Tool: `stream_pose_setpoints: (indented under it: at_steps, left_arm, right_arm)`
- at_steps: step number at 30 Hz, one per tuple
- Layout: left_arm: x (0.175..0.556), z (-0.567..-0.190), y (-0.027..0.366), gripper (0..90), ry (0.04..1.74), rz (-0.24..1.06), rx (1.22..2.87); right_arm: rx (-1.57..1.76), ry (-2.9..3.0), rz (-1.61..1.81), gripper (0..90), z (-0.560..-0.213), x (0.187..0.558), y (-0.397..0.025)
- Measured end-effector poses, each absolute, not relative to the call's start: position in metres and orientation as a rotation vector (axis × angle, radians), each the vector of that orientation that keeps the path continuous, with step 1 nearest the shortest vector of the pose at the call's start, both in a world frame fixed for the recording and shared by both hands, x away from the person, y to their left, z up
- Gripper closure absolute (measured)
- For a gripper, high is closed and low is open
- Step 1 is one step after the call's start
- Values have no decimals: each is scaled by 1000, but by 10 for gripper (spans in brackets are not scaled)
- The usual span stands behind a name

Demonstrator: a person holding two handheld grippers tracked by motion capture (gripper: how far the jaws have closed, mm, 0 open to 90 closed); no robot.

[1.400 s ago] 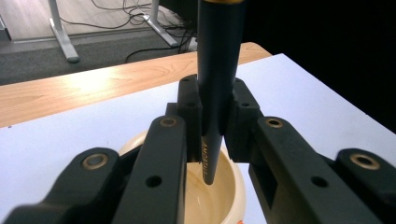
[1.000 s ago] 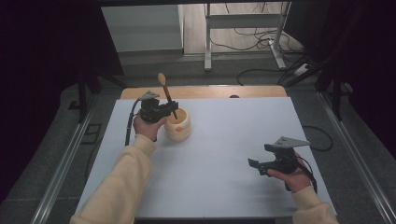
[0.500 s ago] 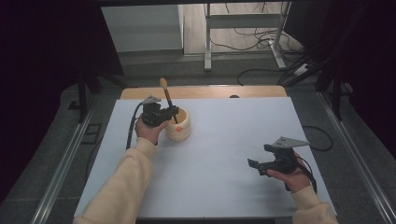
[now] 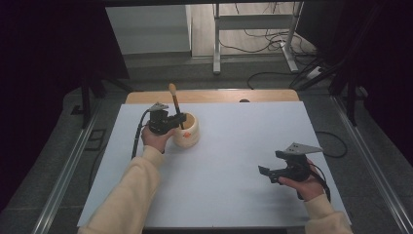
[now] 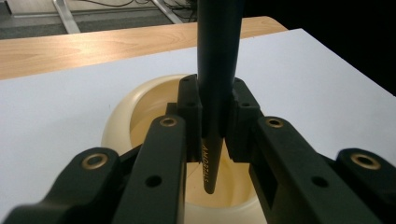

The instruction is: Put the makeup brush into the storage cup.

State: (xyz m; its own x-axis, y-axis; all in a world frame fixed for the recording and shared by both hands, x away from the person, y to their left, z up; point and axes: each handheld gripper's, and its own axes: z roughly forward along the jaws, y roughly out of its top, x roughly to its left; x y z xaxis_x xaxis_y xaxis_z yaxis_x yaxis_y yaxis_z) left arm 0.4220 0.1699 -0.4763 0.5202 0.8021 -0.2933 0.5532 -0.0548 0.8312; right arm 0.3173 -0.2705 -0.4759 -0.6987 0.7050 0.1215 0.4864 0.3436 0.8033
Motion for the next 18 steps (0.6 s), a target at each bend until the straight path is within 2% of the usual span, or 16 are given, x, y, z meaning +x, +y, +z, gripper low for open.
stream_pose_setpoints:
  at_steps: [2, 4, 7, 11, 15, 18]
  left_arm:
    - [422, -478, 170, 786, 1131, 304, 1732]
    - [422, -478, 170, 724, 1106, 328, 1728]
    - [421, -476, 171, 437, 1119, 358, 1707]
    - [419, -472, 174, 275, 1143, 378, 1686]
    - [417, -469, 176, 199, 1144, 391, 1684]
    - [415, -468, 178, 178, 1142, 380, 1687]
  right_arm:
    - [1071, 2362, 1280, 57, -476, 317, -270]
    - [1070, 2361, 1281, 57, -476, 317, -271]
    - [1071, 2361, 1283, 57, -476, 317, -271]
    - [1069, 2364, 1281, 57, -476, 317, -270]
    - [1069, 2364, 1280, 57, -476, 317, -270]
    - [1069, 2365, 1279, 57, -476, 317, -270]
